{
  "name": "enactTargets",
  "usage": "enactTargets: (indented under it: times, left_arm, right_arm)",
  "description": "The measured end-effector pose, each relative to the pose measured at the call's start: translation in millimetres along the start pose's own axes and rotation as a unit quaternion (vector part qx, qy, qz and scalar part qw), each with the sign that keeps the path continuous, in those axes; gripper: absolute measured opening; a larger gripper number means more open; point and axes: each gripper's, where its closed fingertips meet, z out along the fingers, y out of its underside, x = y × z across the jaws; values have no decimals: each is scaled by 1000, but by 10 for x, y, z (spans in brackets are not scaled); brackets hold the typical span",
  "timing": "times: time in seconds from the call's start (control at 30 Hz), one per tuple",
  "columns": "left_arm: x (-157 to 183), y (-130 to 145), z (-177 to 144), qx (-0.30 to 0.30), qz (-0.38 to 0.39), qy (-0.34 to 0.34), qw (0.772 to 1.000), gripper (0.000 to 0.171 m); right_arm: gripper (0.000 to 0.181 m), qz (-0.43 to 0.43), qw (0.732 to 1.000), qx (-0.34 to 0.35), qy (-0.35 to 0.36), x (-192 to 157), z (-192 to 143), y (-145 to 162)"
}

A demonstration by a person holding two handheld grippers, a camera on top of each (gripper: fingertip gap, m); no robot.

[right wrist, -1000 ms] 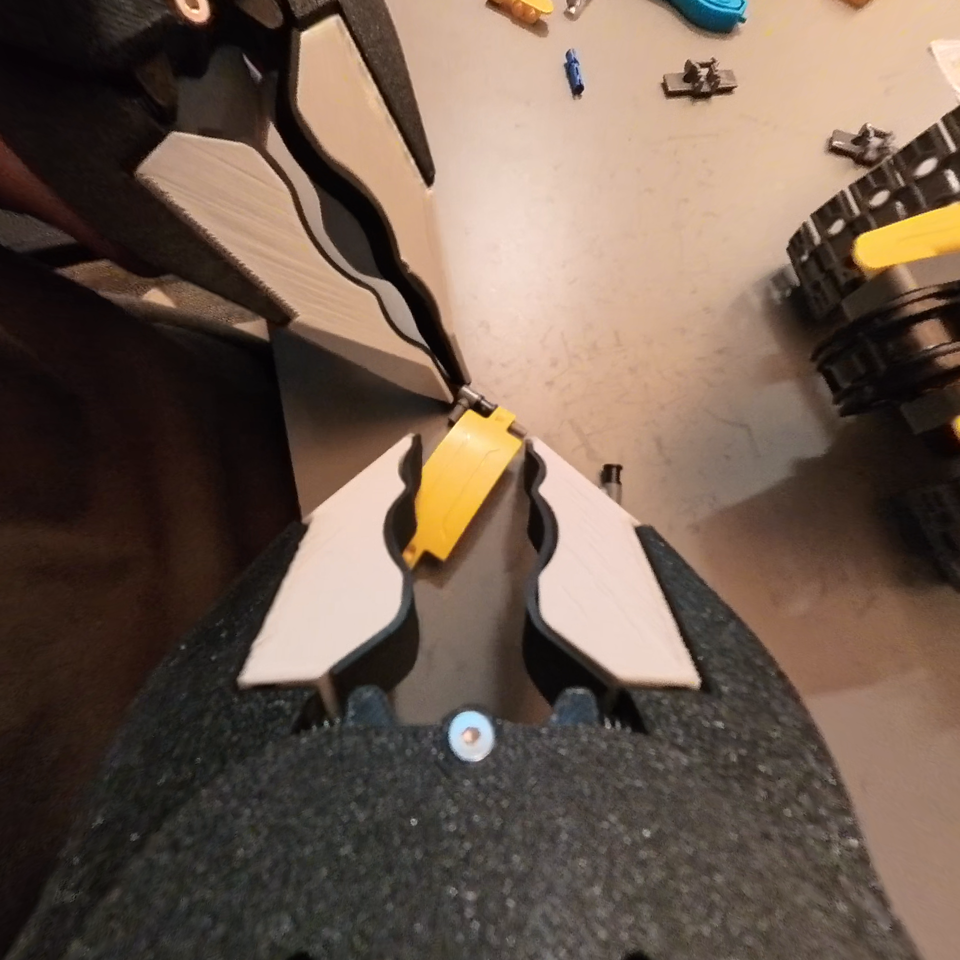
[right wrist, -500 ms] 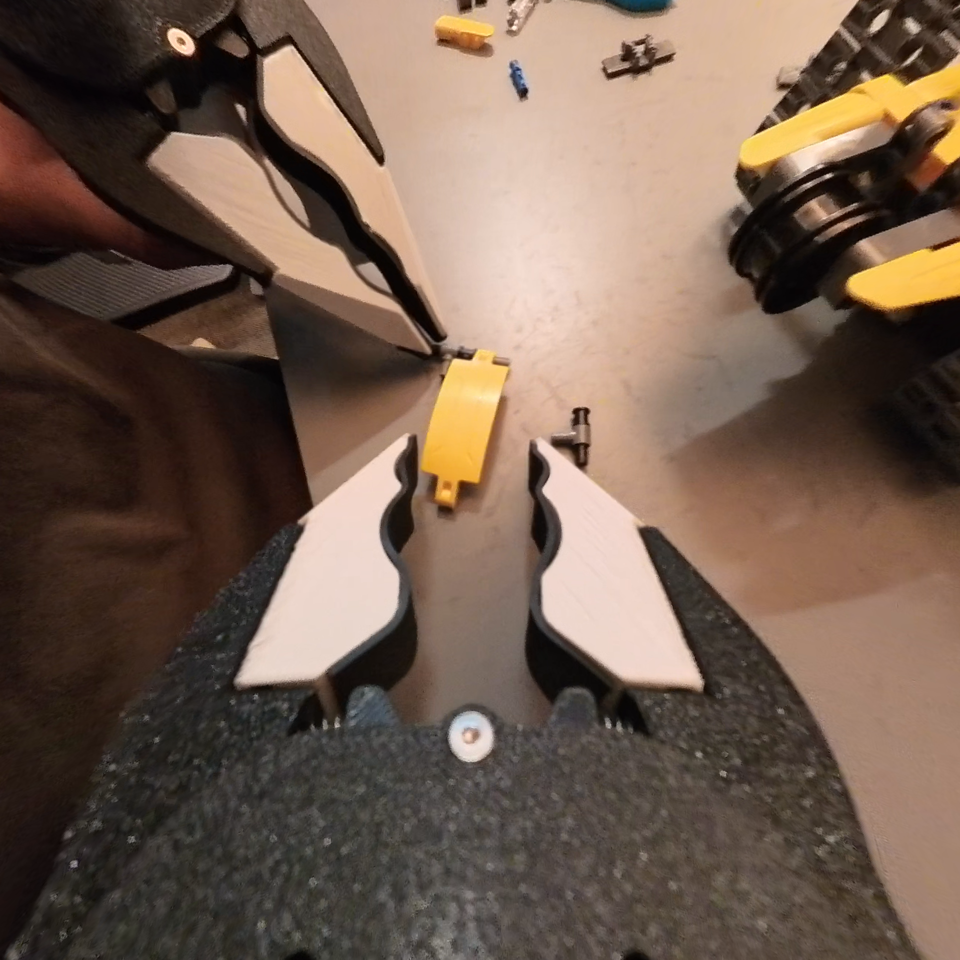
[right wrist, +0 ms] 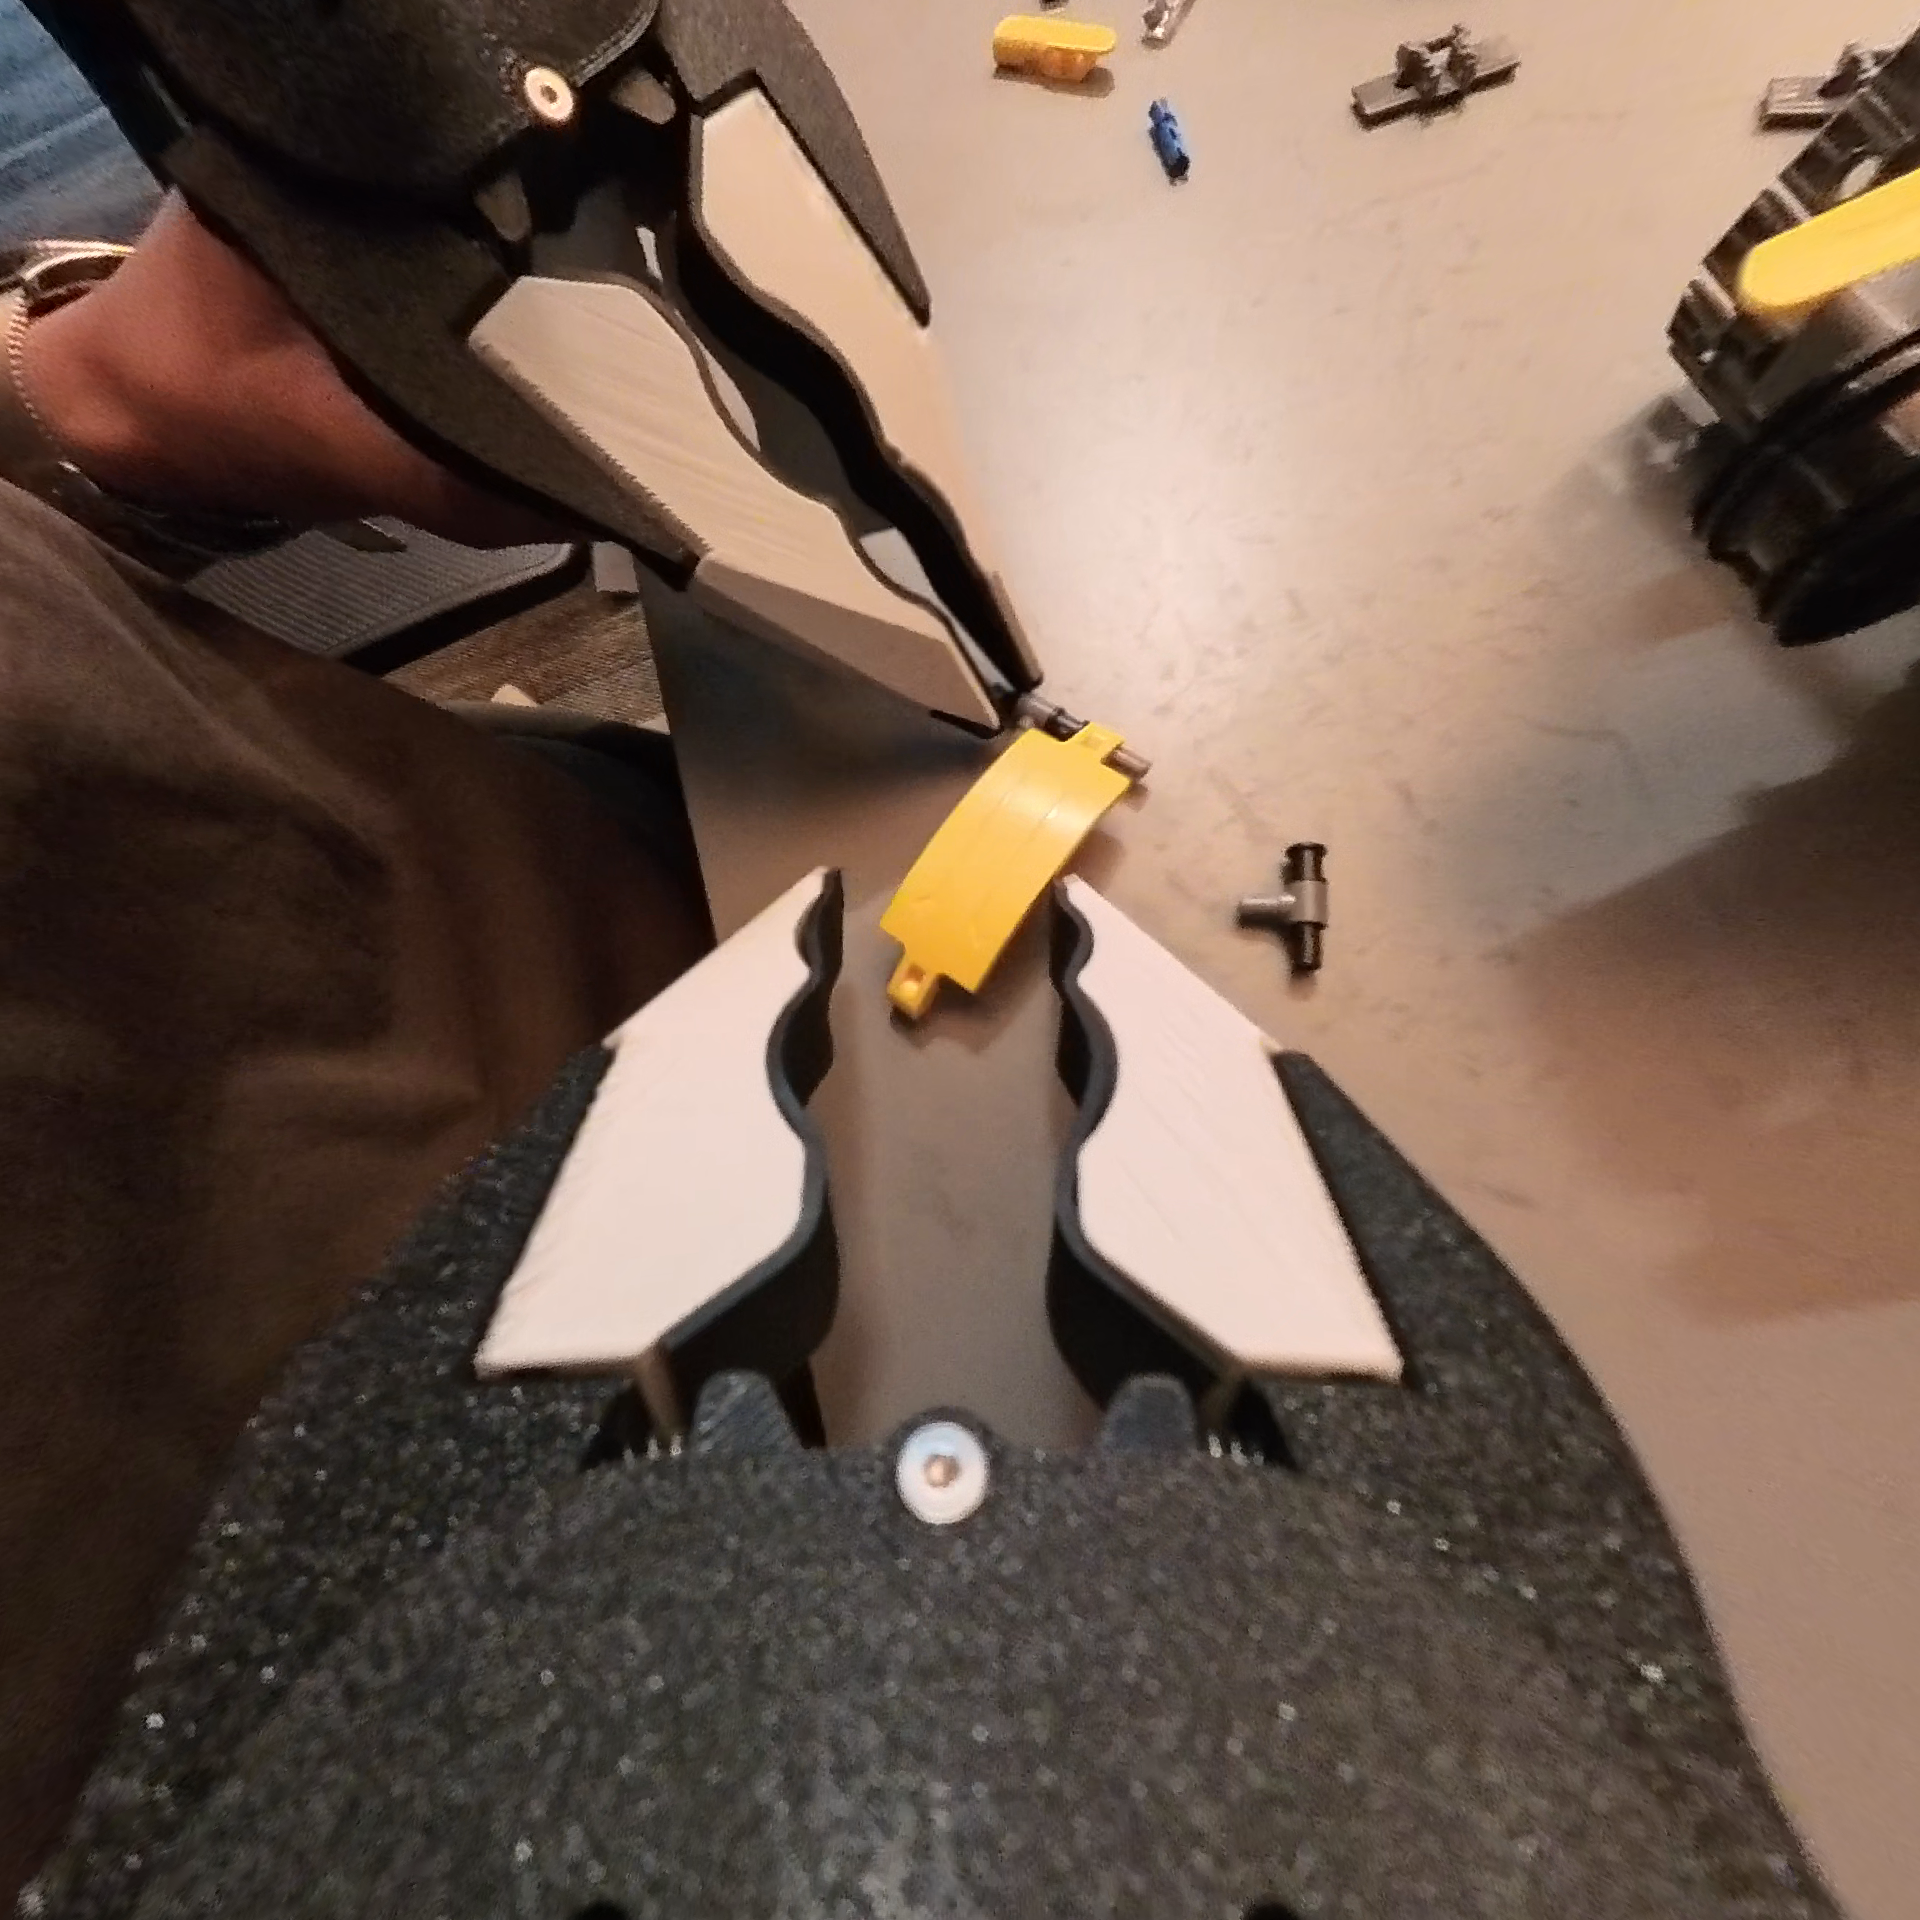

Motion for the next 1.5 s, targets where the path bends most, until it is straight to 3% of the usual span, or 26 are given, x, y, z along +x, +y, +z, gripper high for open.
enactTargets:
  times: [0.13,0.37,0.67,0.83,1.13,1.5]
  left_arm:
    - [11,-38,-48,16,-13,11,1000,20]
    - [20,-66,-69,34,-35,9,999,38]
    - [31,-6,-81,41,-50,-42,997,38]
    - [53,8,-47,33,-54,-31,997,34]
    - [103,-7,-11,39,-68,-11,997,34]
    - [102,-55,44,42,-77,17,996,31]
  right_arm:
    - [41,-10,1000,5,12,41,-59,-20]
    - [40,13,994,21,109,592,-207,-77]
    - [21,-30,989,-32,139,664,-30,15]
    - [15,-49,989,-45,130,710,-40,17]
    - [15,-132,990,-56,-6,526,72,-30]
    - [15,-144,987,-63,-18,363,60,20]
